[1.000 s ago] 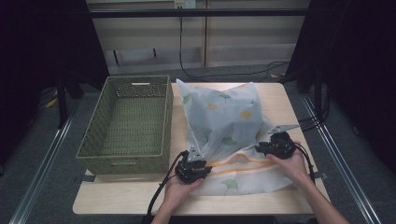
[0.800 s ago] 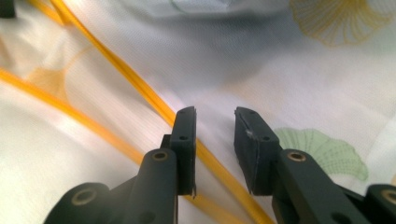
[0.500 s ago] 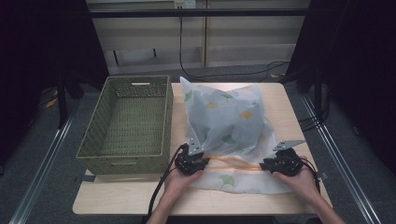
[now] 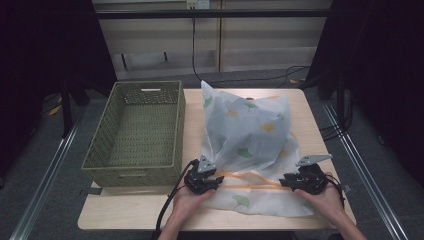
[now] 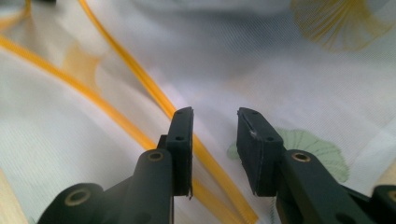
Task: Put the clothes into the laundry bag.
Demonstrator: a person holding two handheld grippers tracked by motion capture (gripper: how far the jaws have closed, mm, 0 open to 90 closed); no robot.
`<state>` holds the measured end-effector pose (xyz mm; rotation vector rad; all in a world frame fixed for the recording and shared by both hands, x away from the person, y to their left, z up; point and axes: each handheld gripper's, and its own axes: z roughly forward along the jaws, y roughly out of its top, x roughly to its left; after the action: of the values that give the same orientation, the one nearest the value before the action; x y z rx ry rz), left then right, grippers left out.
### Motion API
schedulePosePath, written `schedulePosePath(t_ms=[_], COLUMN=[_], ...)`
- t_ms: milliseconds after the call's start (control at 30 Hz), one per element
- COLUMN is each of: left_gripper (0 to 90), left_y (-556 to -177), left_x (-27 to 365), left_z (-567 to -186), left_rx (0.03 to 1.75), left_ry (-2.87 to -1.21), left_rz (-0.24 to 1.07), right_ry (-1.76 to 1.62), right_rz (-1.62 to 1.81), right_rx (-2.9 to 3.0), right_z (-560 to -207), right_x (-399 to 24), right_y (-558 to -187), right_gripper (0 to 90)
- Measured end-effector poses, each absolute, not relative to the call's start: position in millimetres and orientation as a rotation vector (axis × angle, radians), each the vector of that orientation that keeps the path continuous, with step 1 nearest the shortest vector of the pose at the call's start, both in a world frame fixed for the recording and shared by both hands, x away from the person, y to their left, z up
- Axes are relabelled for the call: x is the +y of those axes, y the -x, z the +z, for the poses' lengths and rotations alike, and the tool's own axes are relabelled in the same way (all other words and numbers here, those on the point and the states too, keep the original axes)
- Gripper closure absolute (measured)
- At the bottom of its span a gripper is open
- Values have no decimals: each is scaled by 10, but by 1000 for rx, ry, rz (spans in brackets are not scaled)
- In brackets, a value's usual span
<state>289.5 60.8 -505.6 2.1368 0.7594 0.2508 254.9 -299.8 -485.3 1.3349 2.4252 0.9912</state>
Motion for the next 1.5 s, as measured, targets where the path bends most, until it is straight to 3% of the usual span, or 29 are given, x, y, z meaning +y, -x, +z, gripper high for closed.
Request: schedulePosePath(t_ms=[267,367,467,633,867,1033,1500], left_gripper=[502,444,324,261,224,207,184], left_y=[-2685,-2629,-2562,-2423,-2350,-2248,-1934], left_x=[790,829,867,925,1182,1446,2017], left_z=[-4922,-4826,-4716,-4527,-4410,-4310,-4313], left_rx=[754,734,726,668,695,749,864], left_ry=[-2033,-1979,-1915,-1857,-1797,-1664,-1567], left_rz=[281,307,346,402,475,533,629], right_ry=[-1336,-1345,-1338,-1315,-1285,-1267,-1271], right_rz=[1176,1222,1266,1322,1363,1389,1431], right_rx=[2271,2218,2152,2073,2040,2015,1910], right_z=[-4705,-4670,-4625,-4534,-4492,-4470,-4409], right_x=[-3106,-3141,-3179,-3217,-3201,-3191,-3207], right_y=[-2483,-2466,-2430,-2319,-2213,-2144,-1829], right_gripper=[622,597,576,553,505,477,427])
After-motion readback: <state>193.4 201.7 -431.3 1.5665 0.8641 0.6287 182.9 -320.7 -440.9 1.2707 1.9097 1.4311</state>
